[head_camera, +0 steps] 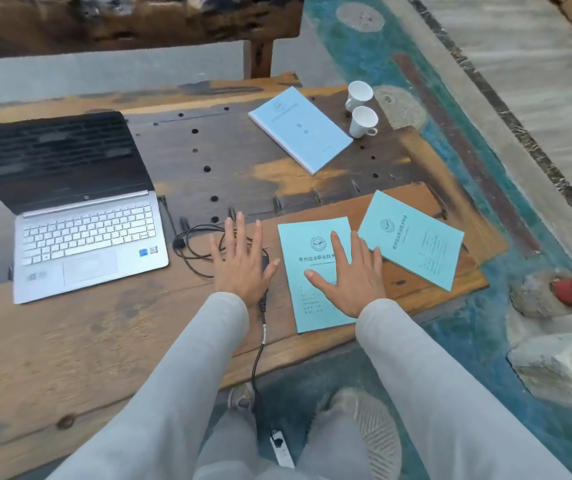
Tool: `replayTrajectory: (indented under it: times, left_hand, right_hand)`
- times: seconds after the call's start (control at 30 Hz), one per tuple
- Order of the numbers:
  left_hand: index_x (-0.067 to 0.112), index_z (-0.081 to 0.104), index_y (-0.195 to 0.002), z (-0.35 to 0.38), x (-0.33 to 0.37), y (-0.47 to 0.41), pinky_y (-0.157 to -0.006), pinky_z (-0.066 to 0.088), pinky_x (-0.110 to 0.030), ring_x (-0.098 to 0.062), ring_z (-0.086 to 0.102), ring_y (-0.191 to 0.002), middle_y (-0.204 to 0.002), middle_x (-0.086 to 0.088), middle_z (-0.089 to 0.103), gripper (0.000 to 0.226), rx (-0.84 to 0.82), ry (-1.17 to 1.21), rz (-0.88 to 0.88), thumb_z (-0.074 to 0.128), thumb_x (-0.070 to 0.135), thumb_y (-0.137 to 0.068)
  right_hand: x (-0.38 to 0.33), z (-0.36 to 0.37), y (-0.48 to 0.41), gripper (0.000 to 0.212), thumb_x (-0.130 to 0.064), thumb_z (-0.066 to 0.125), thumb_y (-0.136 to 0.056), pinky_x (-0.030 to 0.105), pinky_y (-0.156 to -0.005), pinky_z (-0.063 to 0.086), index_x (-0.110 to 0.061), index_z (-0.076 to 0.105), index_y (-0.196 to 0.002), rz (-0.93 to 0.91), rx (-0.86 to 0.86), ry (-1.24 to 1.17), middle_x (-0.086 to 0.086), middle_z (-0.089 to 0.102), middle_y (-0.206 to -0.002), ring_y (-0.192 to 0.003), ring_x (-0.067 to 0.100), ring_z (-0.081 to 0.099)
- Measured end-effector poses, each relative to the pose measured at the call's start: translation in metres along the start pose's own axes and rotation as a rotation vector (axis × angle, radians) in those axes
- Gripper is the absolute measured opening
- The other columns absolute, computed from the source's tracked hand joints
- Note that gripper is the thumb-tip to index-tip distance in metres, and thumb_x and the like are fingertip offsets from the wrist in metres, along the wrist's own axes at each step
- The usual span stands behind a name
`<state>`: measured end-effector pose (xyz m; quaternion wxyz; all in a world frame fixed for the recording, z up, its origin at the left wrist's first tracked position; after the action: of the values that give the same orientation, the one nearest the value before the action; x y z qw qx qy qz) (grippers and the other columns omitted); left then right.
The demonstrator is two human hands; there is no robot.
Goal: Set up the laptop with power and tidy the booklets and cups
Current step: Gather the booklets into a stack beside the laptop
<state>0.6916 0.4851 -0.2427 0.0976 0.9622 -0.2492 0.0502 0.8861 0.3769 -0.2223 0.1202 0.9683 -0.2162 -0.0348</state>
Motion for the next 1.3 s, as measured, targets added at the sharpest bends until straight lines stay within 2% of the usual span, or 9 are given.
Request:
replayTrajectory:
  times: [0.23, 0.4, 0.5, 0.63, 0.8, 0.97, 1.1, 1.17, 1.3]
  left_hand:
    - [0.021, -0.010, -0.159, 0.034, 0.041, -0.020, -0.122, 0.006, -0.056, -0.036, -0.011, -0.153, -0.166, -0.016, -0.015, 0.083, -0.115, 0.116, -0.109, 0.028, 0.064, -0.099]
    - [0.022, -0.013, -0.159, 0.070, 0.087, -0.033, -0.123, 0.011, -0.048, -0.036, -0.006, -0.154, -0.166, -0.016, -0.018, 0.085, -0.223, 0.198, -0.164, 0.033, 0.062, -0.099]
    - [0.022, -0.013, -0.159, 0.083, 0.107, -0.032, -0.123, 0.015, -0.045, -0.034, -0.002, -0.154, -0.165, -0.014, -0.021, 0.088, -0.242, 0.333, -0.274, 0.040, 0.059, -0.099]
    - [0.031, -0.010, -0.158, 0.101, 0.118, -0.026, -0.117, 0.030, -0.050, -0.032, 0.020, -0.151, -0.167, -0.002, -0.017, 0.088, -0.325, 0.480, -0.533, 0.046, 0.058, -0.096]
    - [0.037, -0.009, -0.157, 0.107, 0.126, -0.020, -0.113, 0.035, -0.052, -0.036, 0.036, -0.144, -0.168, -0.007, -0.004, 0.087, -0.423, 0.578, -0.688, 0.051, 0.052, -0.096]
    - [0.030, 0.004, -0.158, 0.101, 0.137, -0.022, -0.107, 0.040, -0.045, -0.033, 0.048, -0.133, -0.159, -0.003, 0.034, 0.080, -0.391, 0.686, -0.689, 0.056, 0.039, -0.098]
    - [0.021, 0.002, -0.160, 0.108, 0.140, -0.021, -0.111, 0.036, -0.048, -0.036, 0.043, -0.138, -0.159, -0.009, 0.035, 0.085, -0.419, 0.659, -0.711, 0.056, 0.039, -0.098]
    - [0.022, 0.013, -0.158, 0.111, 0.138, -0.020, -0.111, 0.037, -0.048, -0.036, 0.044, -0.137, -0.155, -0.008, 0.042, 0.078, -0.381, 0.714, -0.771, 0.058, 0.038, -0.096]
    - [0.015, 0.036, -0.143, 0.117, 0.127, -0.021, -0.107, 0.042, -0.048, -0.034, 0.051, -0.130, -0.143, -0.011, 0.052, 0.063, -0.287, 0.822, -0.944, 0.066, 0.034, -0.090]
  right_hand:
    - [0.044, 0.030, -0.047, 0.094, -0.087, 0.010, -0.083, 0.055, -0.122, -0.003, -0.034, -0.003, -0.160, -0.020, -0.106, -0.065, 0.010, 0.005, -0.169, -0.155, 0.032, 0.005]
    - [0.087, 0.057, -0.080, 0.093, -0.083, 0.022, -0.087, 0.052, -0.124, 0.003, -0.032, -0.002, -0.161, -0.061, -0.280, -0.141, 0.012, 0.000, -0.169, -0.155, 0.033, 0.002]
    - [0.103, 0.063, -0.101, 0.092, -0.077, 0.034, -0.091, 0.049, -0.123, 0.011, -0.029, 0.001, -0.161, -0.093, -0.394, -0.221, 0.013, -0.003, -0.169, -0.154, 0.033, 0.005]
    - [0.111, 0.062, -0.121, 0.090, -0.072, 0.040, -0.093, 0.047, -0.121, 0.019, -0.028, 0.002, -0.161, -0.133, -0.506, -0.292, 0.013, 0.001, -0.168, -0.151, 0.036, 0.016]
    - [0.122, 0.063, -0.121, 0.086, -0.063, 0.045, -0.096, 0.042, -0.115, 0.026, -0.024, 0.004, -0.161, -0.128, -0.611, -0.392, 0.013, 0.015, -0.164, -0.148, 0.032, 0.027]
    - [0.133, 0.074, -0.119, 0.085, -0.056, 0.050, -0.097, 0.042, -0.114, 0.028, -0.023, 0.005, -0.162, -0.082, -0.684, -0.398, 0.013, 0.016, -0.164, -0.150, 0.030, 0.025]
    - [0.131, 0.079, -0.116, 0.083, -0.050, 0.055, -0.098, 0.038, -0.115, 0.027, -0.021, 0.010, -0.161, -0.028, -0.694, -0.512, 0.008, 0.027, -0.163, -0.149, 0.027, 0.027]
    - [0.128, 0.080, -0.114, 0.081, -0.046, 0.057, -0.098, 0.036, -0.114, 0.027, -0.019, 0.013, -0.161, -0.002, -0.688, -0.544, 0.006, 0.030, -0.162, -0.148, 0.026, 0.028]
    - [0.124, 0.082, -0.117, 0.061, -0.039, 0.064, -0.095, 0.025, -0.091, 0.031, -0.020, 0.037, -0.146, 0.109, -0.679, -0.633, 0.001, 0.049, -0.145, -0.139, 0.022, 0.040]
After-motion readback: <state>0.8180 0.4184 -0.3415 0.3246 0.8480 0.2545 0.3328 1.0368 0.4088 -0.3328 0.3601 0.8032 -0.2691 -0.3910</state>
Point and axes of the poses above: each hand's wrist, its own y-axis away from the middle knuckle, its own z-axis out of the palm, x = y × z, the point moved 5 cm from there along -y, towards the middle knuckle
